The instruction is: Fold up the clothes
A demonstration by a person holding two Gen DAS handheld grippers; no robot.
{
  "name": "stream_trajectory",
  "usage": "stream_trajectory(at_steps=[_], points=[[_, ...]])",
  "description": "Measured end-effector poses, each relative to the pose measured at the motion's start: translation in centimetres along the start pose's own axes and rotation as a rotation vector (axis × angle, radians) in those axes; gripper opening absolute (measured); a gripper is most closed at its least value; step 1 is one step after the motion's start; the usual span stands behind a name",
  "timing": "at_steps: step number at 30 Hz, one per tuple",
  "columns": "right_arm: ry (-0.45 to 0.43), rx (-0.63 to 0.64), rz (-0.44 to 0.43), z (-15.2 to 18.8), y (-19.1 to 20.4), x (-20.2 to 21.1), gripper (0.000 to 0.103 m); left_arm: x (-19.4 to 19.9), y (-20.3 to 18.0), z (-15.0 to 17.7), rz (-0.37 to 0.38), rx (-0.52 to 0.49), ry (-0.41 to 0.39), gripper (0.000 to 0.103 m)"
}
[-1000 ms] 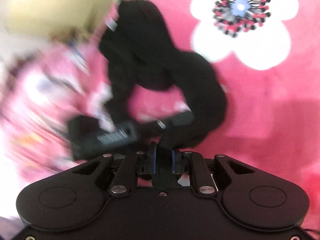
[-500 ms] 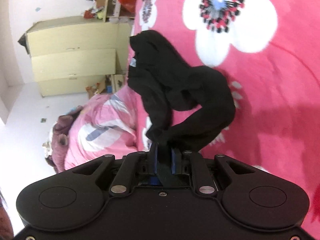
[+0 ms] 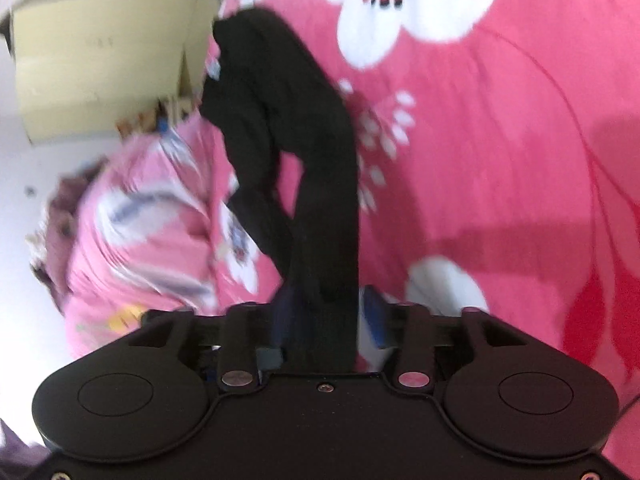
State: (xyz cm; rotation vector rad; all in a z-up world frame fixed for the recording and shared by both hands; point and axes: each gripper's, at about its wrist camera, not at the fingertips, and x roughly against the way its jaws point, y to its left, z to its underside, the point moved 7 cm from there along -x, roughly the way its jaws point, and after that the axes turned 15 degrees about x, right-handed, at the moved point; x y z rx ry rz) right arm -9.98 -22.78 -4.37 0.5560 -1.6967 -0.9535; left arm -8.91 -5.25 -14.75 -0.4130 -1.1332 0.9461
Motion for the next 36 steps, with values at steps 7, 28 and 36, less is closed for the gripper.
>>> stream_trajectory(at_steps=[7, 28, 36], points=[[-0.015, 0.089, 0.139, -2.5, 0.6, -1.4, 0.051, 0.9, 3.9, 0.7, -0.282, -0.066, 0.011, 0.063], [-0.078, 0.137, 0.186, -16.4, -1.2, -12.5, 0.004, -1.7, -5.8, -20.4, 0.022, 0.010, -0.469, 0.014], [-0.118, 0.154, 0.186, -17.2, -2.1, -10.4, 0.003, -0.8, -5.2, -19.9, 0.011, 0.004, -0.483, 0.004]])
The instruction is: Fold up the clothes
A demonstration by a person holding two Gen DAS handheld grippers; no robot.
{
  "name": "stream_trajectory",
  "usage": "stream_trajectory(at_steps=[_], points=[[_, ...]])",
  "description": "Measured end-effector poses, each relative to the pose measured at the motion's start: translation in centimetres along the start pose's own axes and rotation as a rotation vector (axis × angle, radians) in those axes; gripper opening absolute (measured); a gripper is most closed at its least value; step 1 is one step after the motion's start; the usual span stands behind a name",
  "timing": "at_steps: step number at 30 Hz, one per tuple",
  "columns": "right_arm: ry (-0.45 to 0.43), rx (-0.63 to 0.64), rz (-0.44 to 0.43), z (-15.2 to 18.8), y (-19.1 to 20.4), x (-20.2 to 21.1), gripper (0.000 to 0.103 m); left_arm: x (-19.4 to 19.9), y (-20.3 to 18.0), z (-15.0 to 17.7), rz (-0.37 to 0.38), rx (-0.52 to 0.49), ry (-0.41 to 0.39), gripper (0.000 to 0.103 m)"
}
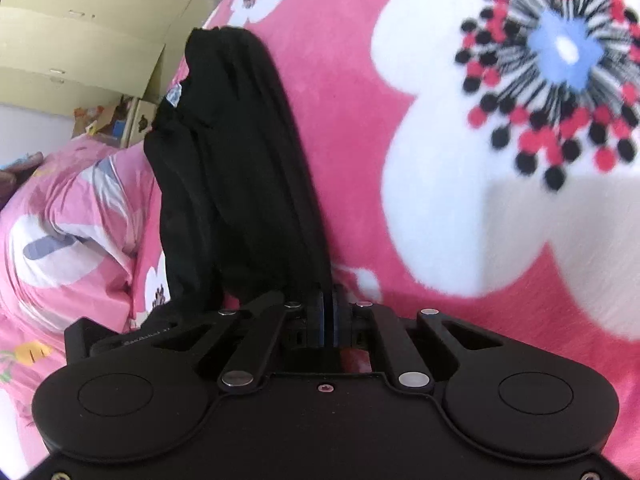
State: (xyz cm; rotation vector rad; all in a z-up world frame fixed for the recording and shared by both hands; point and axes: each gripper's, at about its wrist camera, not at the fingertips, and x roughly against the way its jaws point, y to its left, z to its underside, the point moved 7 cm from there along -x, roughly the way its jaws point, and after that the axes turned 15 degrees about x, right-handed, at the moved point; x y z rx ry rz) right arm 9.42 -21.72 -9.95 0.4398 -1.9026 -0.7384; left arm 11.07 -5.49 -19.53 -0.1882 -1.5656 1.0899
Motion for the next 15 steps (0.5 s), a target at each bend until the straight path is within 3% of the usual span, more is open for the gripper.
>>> stream_trajectory(at_steps=[3, 5, 7, 8, 10, 12, 14, 15], points=[[-0.011, 0.015, 0.019, -0.9, -0.4, 0.9, 0.003, 1.2, -0.1, 0.6, -0.015, -0.008, 0.018, 0.004], [-0.023, 0.051, 0.068, -1.6, -0.5, 1.8, 0.003, 3.3, 0.0, 0.6, -0.087, -0.083, -0.055, 0.004], [-0.037, 0.128, 0.172, -2.8, -1.2, 3.0, 0.003, 4.0, 0.8, 0.1, -0.120, -0.102, -0.083, 0.004], [-0.025, 0.110, 0.153, -2.9, -1.5, 3.0, 0.003, 4.0, 1.3, 0.0, -0.116, -0.080, -0.063, 0.006], [0.003, 0.061, 0.102, -2.9, -2.2, 2.9, 0.006, 4.0, 2.1, -0.1, -0.103, -0.031, -0.016, 0.017], [0.063, 0.058, 0.019, -1.4, -1.5, 2.1, 0.010, 5.2, 1.9, 0.1, -0.129, -0.064, -0.059, 0.042], [0.107, 0.092, 0.002, 0.3, -0.5, 1.1, 0.022, 6.7, 1.6, 0.4, -0.187, -0.143, -0.117, 0.045], [0.117, 0.100, -0.003, 1.1, -0.2, 0.5, 0.034, 6.7, 1.4, 0.9, -0.176, -0.151, -0.094, 0.051]])
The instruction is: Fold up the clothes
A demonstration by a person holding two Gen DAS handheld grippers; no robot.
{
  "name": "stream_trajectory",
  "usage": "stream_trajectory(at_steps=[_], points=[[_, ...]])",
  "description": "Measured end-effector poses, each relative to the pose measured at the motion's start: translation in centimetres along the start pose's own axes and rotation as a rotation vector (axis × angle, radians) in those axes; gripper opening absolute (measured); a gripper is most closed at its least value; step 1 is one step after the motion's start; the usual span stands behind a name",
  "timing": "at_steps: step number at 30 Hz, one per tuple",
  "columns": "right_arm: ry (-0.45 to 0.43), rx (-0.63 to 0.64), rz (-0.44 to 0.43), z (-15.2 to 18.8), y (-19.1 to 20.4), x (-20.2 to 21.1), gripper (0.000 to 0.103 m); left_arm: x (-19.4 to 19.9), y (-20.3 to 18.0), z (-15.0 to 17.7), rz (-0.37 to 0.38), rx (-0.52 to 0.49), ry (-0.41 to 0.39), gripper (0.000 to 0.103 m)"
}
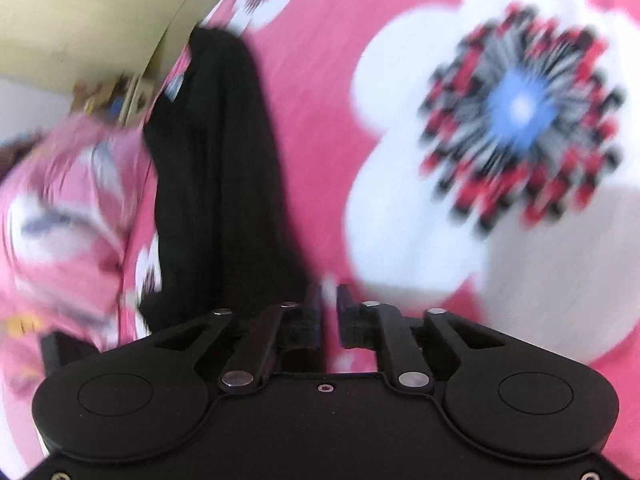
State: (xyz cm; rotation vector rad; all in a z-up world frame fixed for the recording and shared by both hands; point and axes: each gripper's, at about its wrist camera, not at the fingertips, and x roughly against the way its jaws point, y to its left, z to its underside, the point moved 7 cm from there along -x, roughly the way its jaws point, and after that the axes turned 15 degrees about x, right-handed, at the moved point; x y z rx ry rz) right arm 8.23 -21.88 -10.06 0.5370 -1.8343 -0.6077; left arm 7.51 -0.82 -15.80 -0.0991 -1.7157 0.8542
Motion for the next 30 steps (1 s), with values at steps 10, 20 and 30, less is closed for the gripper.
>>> stream_trajectory(at_steps=[10, 20, 30], points=[[-0.123, -0.131, 0.030, 2.7, -0.8, -1.4, 0.000, -3.8, 0.1, 1.3, 0.214, 0.110, 0.169, 0.003], [-0.183, 0.033, 0.098, -1.4, 0.0, 4.9, 0.000, -0.3, -3.0, -1.5, 0.217, 0.017, 0.131, 0.004], [-0.080, -0.071, 0.173, -1.1, -4.4, 3.0, 0.009, -1.1, -2.6, -0.9, 0.060, -0.067, 0.101, 0.049]])
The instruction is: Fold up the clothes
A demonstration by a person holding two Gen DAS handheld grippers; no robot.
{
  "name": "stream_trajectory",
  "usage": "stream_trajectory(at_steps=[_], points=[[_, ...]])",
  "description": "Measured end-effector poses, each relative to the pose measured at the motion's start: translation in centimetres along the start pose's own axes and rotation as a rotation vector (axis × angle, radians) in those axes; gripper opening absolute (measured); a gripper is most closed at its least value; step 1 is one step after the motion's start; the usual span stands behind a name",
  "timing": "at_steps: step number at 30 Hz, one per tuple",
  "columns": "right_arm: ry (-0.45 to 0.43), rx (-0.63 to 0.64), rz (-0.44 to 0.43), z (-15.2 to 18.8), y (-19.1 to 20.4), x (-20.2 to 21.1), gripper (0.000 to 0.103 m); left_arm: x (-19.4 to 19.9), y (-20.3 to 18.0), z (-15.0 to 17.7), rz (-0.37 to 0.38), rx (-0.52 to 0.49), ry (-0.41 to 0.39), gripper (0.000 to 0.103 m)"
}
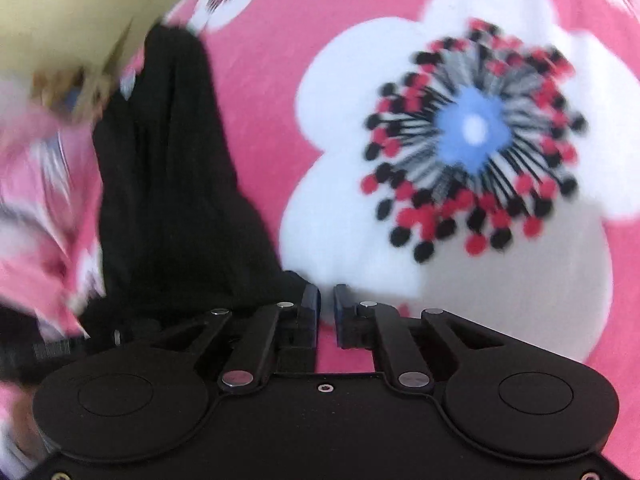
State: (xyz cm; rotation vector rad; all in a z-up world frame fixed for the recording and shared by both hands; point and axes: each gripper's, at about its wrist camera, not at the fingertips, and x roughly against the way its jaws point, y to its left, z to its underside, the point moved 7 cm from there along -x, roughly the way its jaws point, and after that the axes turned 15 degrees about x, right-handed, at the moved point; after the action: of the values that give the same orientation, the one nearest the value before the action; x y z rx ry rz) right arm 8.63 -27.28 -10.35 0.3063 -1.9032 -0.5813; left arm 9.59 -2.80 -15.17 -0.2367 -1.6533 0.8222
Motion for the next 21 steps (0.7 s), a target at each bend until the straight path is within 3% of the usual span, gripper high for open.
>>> stream_trajectory(at_steps=[4, 6, 9, 10, 11, 12, 14, 16, 21], points=[[-0.021, -0.034, 0.049, 1.7, -1.3, 2.0, 0.010, 0.3, 0.8, 2.3, -0.013, -0.061, 0.048, 0.048], [0.020, -0.078, -0.005, 4.7, -0.9, 2.2, 0.012, -0.8, 0.8, 2.8, -0.052, -0.119, 0.053, 0.047], [0.102, -0.081, -0.088, 9.0, 1.7, 0.6, 0.013, -1.9, 0.0, 3.9, -0.023, -0.187, 0.062, 0.046], [0.090, -0.076, -0.078, 9.7, 2.3, 0.5, 0.014, -2.0, -0.3, 4.3, -0.011, -0.209, 0.067, 0.043], [0.075, -0.071, -0.066, 10.3, 2.8, 0.3, 0.014, -2.1, -0.5, 4.7, 0.001, -0.230, 0.072, 0.027], [0.059, -0.066, -0.053, 10.9, 3.3, 0.2, 0.014, -2.6, -0.4, 5.2, 0.012, -0.224, 0.105, 0.004], [0.016, -0.102, -0.036, 11.8, 3.8, 0.2, 0.013, -3.4, -0.1, 6.0, 0.032, -0.204, 0.158, 0.004], [-0.014, -0.152, -0.023, 12.3, 3.8, 0.3, 0.000, -3.3, 0.2, 6.5, 0.061, -0.167, 0.195, 0.004], [-0.024, -0.149, 0.032, 14.1, 4.7, 1.5, 0.000, -0.6, 1.7, 8.8, 0.119, -0.038, 0.292, 0.004]])
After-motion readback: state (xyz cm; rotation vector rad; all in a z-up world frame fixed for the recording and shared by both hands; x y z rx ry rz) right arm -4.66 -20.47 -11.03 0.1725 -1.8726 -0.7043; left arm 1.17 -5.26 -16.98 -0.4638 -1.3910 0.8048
